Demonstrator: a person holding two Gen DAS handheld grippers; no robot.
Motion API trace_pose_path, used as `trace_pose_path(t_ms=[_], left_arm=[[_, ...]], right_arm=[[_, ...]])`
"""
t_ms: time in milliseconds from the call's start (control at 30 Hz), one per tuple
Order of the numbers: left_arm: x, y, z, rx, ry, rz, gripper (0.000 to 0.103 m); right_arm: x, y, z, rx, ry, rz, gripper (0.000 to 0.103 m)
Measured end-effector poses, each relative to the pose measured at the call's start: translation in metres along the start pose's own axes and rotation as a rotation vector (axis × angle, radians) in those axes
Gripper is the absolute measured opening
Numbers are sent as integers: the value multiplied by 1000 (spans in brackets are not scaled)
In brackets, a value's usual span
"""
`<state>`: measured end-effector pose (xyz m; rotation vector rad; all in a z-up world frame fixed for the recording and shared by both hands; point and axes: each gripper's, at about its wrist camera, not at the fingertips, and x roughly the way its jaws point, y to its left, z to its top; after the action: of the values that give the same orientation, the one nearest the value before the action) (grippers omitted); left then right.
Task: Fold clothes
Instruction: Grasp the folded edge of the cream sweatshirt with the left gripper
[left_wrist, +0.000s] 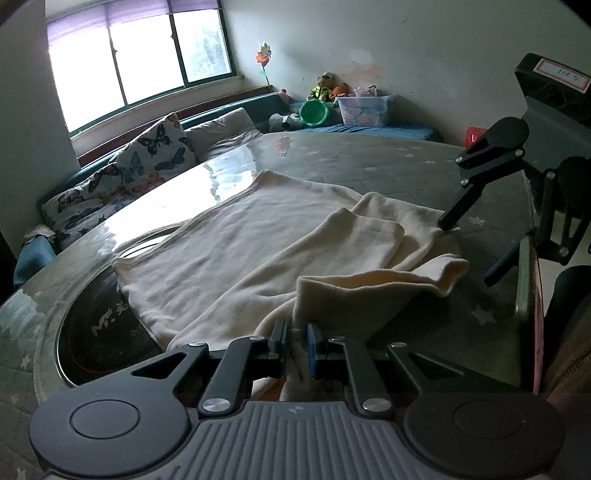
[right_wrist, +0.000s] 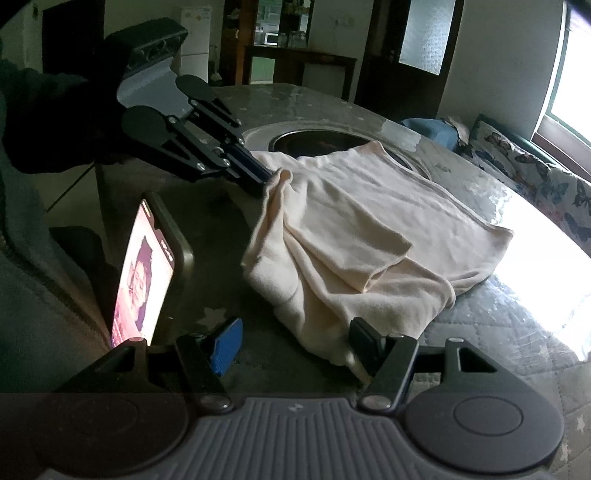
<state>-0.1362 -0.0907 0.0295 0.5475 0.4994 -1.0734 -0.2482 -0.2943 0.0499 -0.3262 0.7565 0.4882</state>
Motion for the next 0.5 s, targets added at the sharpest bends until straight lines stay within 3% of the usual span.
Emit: trace_pose_path(t_ms=[500], left_arm=[[2,2,2,-20,7,-7,13]], right_arm=[[-5,6,-3,-44,27,22,66]])
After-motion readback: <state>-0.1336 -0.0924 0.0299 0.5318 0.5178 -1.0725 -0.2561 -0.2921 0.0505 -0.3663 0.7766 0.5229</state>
